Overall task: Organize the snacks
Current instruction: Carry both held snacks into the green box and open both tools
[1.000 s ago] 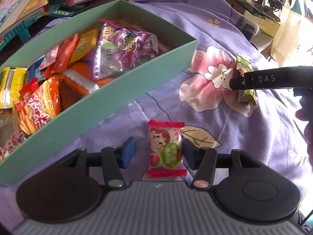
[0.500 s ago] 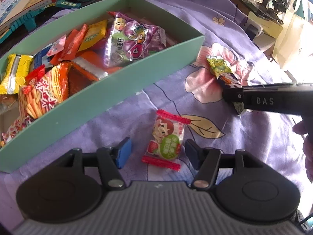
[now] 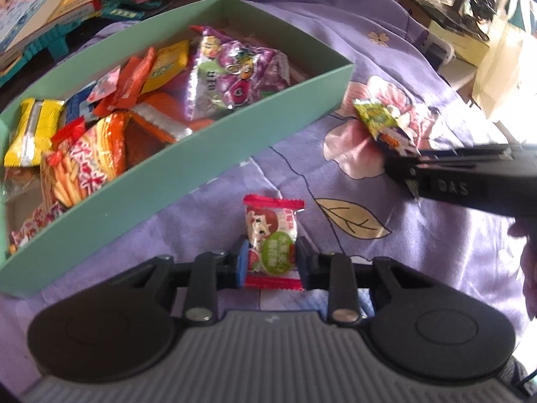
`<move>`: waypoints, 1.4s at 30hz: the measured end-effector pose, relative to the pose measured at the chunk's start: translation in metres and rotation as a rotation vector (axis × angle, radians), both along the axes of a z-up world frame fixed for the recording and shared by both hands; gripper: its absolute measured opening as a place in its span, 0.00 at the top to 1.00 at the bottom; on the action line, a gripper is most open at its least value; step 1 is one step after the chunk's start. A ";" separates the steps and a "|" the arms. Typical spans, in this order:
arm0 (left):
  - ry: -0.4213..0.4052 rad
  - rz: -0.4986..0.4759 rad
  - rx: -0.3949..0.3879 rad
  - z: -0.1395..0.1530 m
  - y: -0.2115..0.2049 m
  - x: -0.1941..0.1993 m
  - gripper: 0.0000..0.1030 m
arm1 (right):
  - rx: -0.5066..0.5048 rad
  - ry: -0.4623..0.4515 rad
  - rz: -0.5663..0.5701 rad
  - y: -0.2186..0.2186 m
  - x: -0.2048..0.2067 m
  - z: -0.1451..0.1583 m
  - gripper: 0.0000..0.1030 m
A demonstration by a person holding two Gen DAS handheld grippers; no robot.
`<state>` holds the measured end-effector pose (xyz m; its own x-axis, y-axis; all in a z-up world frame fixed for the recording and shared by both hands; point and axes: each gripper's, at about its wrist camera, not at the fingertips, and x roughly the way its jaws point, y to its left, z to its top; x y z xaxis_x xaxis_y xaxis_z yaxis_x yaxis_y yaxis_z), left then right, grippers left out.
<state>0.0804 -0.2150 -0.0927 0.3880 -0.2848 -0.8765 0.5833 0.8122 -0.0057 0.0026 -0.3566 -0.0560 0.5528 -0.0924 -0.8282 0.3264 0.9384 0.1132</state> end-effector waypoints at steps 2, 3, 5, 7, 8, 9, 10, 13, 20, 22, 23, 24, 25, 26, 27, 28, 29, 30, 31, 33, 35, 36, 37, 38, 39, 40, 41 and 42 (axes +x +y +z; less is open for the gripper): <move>0.026 0.014 -0.024 0.002 0.005 0.002 0.74 | 0.023 -0.001 -0.006 0.001 -0.005 0.002 0.80; 0.036 0.020 -0.035 0.003 0.008 0.002 0.74 | 0.027 0.000 -0.006 0.001 -0.007 0.003 0.80; 0.038 0.033 -0.046 0.006 0.012 0.001 0.74 | 0.027 -0.001 -0.007 0.003 -0.013 0.006 0.80; 0.030 0.039 -0.054 0.010 0.015 -0.001 0.74 | 0.029 -0.005 -0.008 0.004 -0.018 0.011 0.80; 0.027 0.039 -0.058 0.012 0.016 -0.002 0.74 | 0.028 -0.008 -0.009 0.005 -0.020 0.014 0.80; 0.022 0.039 -0.062 0.015 0.017 -0.004 0.74 | 0.025 -0.012 -0.008 0.006 -0.021 0.016 0.80; 0.016 0.039 -0.067 0.019 0.018 -0.006 0.74 | 0.022 -0.017 -0.008 0.007 -0.023 0.020 0.80; -0.002 0.042 -0.086 0.030 0.024 -0.011 0.74 | 0.013 -0.036 -0.005 0.010 -0.025 0.030 0.80; -0.049 0.067 -0.129 0.057 0.042 -0.019 0.74 | -0.012 -0.092 0.030 0.023 -0.027 0.060 0.80; -0.068 0.082 -0.141 0.067 0.049 -0.016 0.74 | -0.012 -0.105 0.043 0.026 -0.022 0.068 0.80; -0.078 0.092 -0.147 0.071 0.053 -0.014 0.74 | -0.011 -0.110 0.049 0.027 -0.020 0.071 0.80; -0.088 0.102 -0.153 0.076 0.057 -0.011 0.74 | -0.011 -0.117 0.056 0.028 -0.016 0.075 0.80; -0.099 0.112 -0.158 0.081 0.062 -0.008 0.74 | -0.011 -0.123 0.063 0.031 -0.013 0.079 0.80; -0.111 0.123 -0.160 0.086 0.067 -0.004 0.74 | -0.012 -0.127 0.071 0.033 -0.009 0.083 0.80; -0.121 0.136 -0.160 0.090 0.071 0.001 0.74 | -0.013 -0.132 0.079 0.035 -0.005 0.085 0.80; -0.128 0.152 -0.162 0.094 0.076 0.007 0.74 | -0.015 -0.138 0.088 0.037 0.000 0.089 0.80; -0.132 0.166 -0.167 0.098 0.082 0.014 0.74 | -0.018 -0.143 0.099 0.038 0.007 0.093 0.80; -0.138 0.180 -0.171 0.101 0.087 0.020 0.74 | -0.021 -0.148 0.109 0.040 0.012 0.095 0.80; -0.146 0.194 -0.173 0.104 0.091 0.026 0.74 | -0.025 -0.151 0.120 0.042 0.018 0.099 0.80; -0.157 0.220 -0.177 0.110 0.099 0.041 0.74 | -0.037 -0.157 0.142 0.045 0.031 0.104 0.80; -0.160 0.239 -0.180 0.114 0.105 0.056 0.74 | -0.046 -0.160 0.160 0.047 0.047 0.109 0.80; -0.162 0.246 -0.180 0.116 0.107 0.064 0.74 | -0.050 -0.161 0.168 0.046 0.055 0.111 0.80; -0.164 0.254 -0.179 0.117 0.108 0.071 0.74 | -0.054 -0.161 0.174 0.046 0.064 0.112 0.80; -0.166 0.260 -0.177 0.118 0.108 0.079 0.74 | -0.058 -0.160 0.180 0.044 0.074 0.113 0.80; -0.165 0.263 -0.175 0.116 0.107 0.088 0.74 | -0.056 -0.158 0.185 0.042 0.085 0.114 0.80; -0.162 0.265 -0.174 0.116 0.106 0.095 0.74 | -0.055 -0.154 0.189 0.041 0.096 0.113 0.80; -0.161 0.267 -0.172 0.114 0.105 0.102 0.74 | -0.057 -0.151 0.193 0.040 0.107 0.113 0.80; -0.159 0.268 -0.168 0.113 0.103 0.109 0.74 | -0.059 -0.148 0.198 0.038 0.116 0.111 0.80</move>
